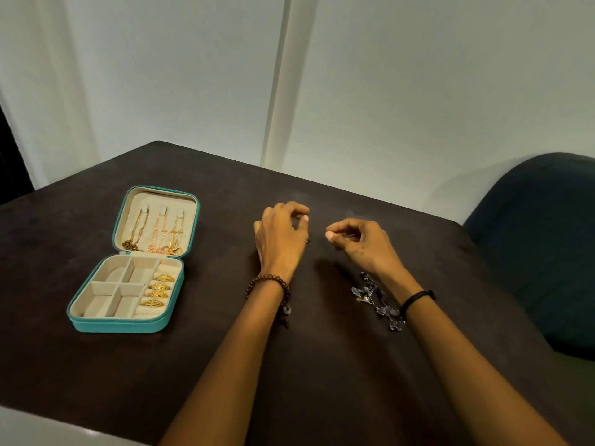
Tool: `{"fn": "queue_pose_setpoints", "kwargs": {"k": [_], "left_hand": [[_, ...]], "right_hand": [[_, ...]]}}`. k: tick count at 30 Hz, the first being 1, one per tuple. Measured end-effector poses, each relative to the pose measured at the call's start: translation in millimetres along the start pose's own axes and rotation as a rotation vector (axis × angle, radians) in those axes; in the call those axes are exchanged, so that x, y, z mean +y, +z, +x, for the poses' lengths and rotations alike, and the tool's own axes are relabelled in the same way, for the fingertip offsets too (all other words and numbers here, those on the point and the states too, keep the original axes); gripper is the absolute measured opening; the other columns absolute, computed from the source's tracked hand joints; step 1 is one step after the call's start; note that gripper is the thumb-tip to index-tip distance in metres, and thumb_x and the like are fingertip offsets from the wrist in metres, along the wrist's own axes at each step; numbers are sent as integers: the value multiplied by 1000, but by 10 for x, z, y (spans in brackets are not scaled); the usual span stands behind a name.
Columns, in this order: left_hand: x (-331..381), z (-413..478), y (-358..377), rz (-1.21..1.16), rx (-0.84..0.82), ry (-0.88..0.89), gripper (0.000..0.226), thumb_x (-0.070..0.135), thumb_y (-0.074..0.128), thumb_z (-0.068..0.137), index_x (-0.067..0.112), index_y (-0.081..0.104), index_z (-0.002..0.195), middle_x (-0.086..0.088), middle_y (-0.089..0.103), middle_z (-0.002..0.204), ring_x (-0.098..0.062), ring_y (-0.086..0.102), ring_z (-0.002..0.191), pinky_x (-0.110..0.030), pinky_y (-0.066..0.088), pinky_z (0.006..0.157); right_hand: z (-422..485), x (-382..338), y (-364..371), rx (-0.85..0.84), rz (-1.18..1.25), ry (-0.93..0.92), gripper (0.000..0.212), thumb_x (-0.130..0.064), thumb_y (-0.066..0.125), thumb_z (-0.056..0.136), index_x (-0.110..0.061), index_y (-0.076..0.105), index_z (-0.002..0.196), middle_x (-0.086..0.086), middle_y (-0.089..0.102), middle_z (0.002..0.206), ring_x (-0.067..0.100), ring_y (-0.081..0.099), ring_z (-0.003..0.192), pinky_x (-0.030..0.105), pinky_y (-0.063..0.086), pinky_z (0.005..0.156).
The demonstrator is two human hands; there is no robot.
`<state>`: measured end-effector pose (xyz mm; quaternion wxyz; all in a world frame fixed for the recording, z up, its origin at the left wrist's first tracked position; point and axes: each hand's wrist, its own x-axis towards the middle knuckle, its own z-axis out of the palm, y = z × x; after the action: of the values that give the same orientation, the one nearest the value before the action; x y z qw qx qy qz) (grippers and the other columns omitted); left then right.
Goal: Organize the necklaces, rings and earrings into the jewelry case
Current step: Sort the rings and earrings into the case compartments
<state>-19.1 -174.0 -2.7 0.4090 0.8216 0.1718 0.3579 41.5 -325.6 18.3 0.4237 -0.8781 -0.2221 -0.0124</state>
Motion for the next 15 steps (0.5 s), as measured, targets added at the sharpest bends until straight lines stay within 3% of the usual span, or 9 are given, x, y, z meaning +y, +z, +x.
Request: {"fn": "queue_pose_setpoints", "kwargs": {"k": [2,5,11,15], "left_hand": [[159,-117,24,-88,-68,92,11,24,67,92,27,73,100,12,67,94,-12,58,95,-37,48,89],[332,-314,127,-92,-228,197,11,26,69,89,31,73,98,14,65,89,-6,56,84,-29,50,79],[396,-528,287,30,-439,331,12,30,69,90,35,72,100,18,57,81,-2,49,79,-22,38,66],[362,-570,303,45,-504,343,11,33,68,91,35,72,101,21,58,79,-2,49,76,-22,38,64]], "right_hand": [[-167,37,-152,-3,38,16,6,-30,76,90,-26,77,95,-4,76,90,14,72,87,25,58,81],[-411,157,-369,6,78,43,6,-29,77,89,-25,77,93,-2,77,88,12,74,85,26,58,80],[-808,470,-685,38,156,152,8,-30,79,87,-24,78,92,-3,78,86,10,73,84,26,56,75],[-947,627,-803,133,185,201,9,-36,77,87,-27,79,90,-5,77,88,6,68,81,22,47,66]]}}
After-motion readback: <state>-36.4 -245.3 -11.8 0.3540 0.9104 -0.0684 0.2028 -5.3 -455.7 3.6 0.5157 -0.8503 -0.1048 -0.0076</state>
